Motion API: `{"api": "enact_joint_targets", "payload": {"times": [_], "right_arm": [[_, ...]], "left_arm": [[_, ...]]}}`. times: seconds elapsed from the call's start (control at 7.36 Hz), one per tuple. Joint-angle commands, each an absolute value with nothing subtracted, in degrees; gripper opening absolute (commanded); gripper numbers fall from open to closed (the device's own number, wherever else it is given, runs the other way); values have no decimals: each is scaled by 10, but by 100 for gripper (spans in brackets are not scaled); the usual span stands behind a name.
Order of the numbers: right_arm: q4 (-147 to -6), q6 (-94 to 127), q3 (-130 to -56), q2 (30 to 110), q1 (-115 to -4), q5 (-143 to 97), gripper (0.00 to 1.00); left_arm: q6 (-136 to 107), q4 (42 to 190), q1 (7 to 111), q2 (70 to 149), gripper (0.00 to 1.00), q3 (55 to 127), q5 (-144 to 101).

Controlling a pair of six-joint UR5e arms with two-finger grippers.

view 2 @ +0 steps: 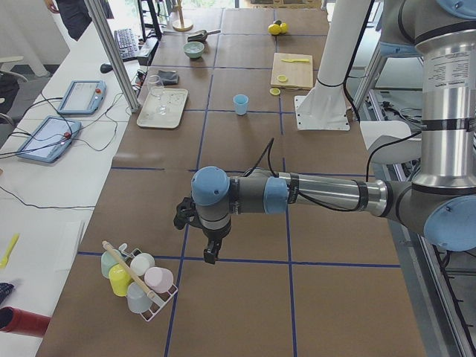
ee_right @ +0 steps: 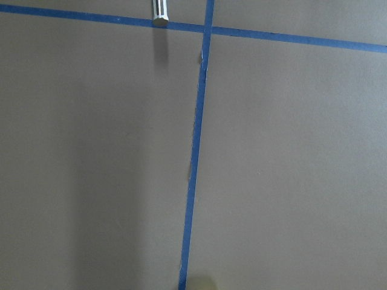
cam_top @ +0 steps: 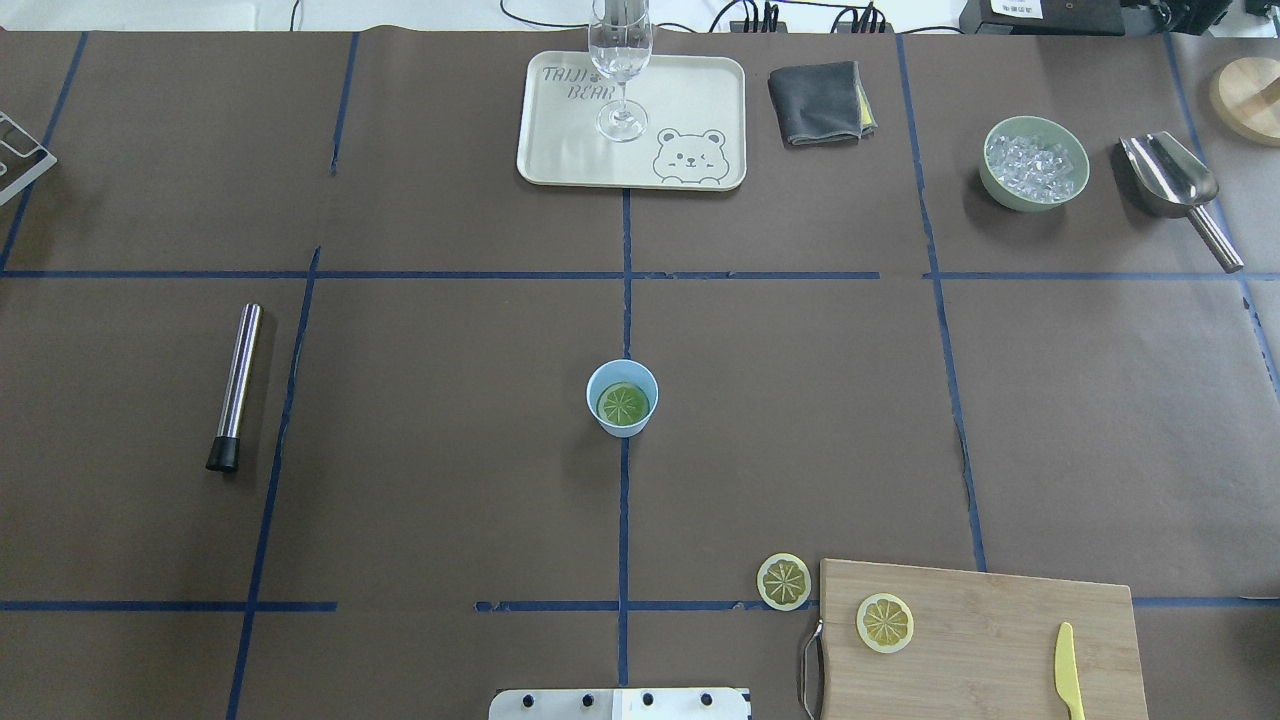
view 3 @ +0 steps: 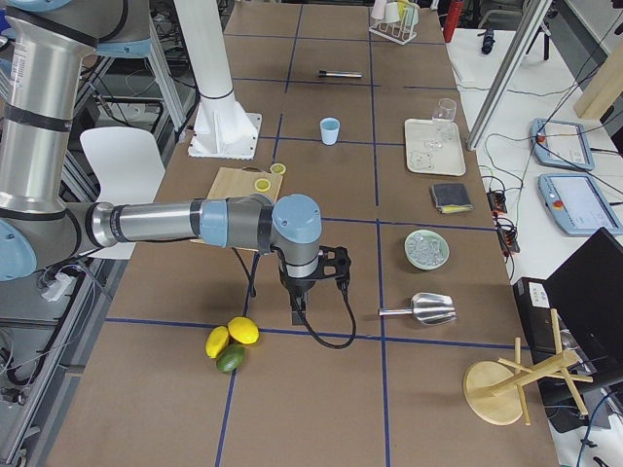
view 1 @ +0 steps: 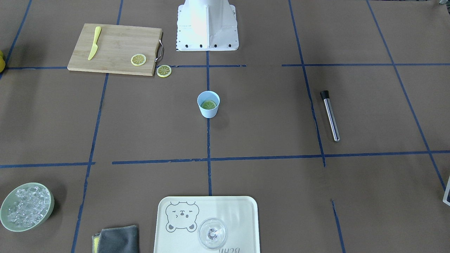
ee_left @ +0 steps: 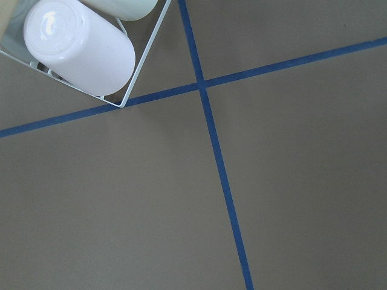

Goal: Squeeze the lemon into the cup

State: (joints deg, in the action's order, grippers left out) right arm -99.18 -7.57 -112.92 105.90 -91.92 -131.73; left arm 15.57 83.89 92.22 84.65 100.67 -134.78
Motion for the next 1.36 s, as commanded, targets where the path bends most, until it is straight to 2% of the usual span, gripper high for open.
{"api": "enact_joint_targets", "payload": {"times": [0.0, 1.22], "right_arm": [[-992, -72, -1132, 1058, -919, -1318, 100], [-992, -69, -1131, 1055, -919, -1322, 100]], "left_arm": [[156, 840, 923, 856, 100, 1006, -1346], [156, 840, 923, 856, 100, 1012, -1353]]}}
